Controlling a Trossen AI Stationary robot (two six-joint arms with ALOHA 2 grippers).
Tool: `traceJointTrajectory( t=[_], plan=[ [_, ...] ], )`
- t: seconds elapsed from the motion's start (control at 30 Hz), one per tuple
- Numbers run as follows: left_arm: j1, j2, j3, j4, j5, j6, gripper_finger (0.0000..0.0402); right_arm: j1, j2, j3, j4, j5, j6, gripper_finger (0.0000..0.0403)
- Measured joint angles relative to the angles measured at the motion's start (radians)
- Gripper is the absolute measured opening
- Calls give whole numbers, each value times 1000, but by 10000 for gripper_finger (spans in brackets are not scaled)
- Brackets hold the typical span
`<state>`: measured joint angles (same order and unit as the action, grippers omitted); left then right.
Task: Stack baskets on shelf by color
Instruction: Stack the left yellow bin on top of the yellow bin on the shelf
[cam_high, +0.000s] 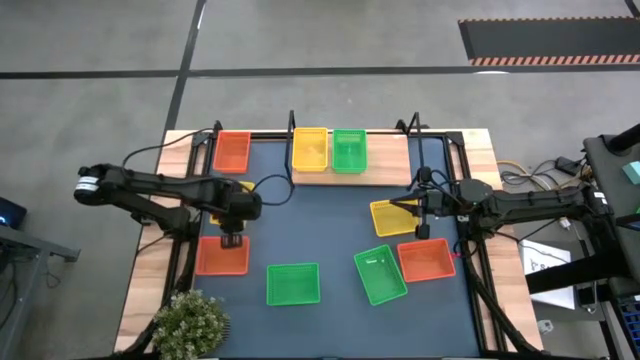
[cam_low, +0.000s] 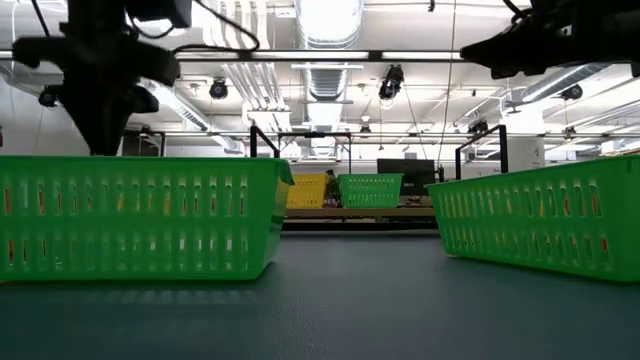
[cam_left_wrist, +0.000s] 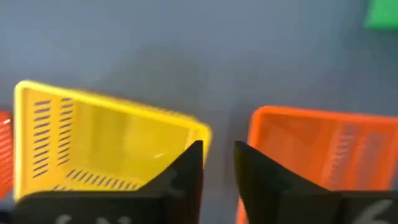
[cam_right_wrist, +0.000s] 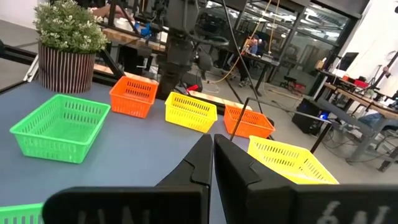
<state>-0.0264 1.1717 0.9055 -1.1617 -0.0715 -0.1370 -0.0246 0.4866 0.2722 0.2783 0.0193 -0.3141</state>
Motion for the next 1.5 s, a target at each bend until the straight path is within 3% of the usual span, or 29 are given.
traceJointTrajectory(
  t=[0.2,0.83,0.97,1.17,1.5],
  plan=[
    [13,8,-82,1,-18,-7,123,0,0,0,-12,0,0,9],
    [14,204,-123,11,-39,46,124,0,0,0,-13,0,0,9],
    [14,231,-123,10,-39,70,95,0,0,0,-13,1,0,9],
    [14,241,-121,10,-39,94,9,0,0,0,-13,1,0,9],
    [11,234,-19,-95,-58,19,1,0,0,0,-13,1,7,9]
  ],
)
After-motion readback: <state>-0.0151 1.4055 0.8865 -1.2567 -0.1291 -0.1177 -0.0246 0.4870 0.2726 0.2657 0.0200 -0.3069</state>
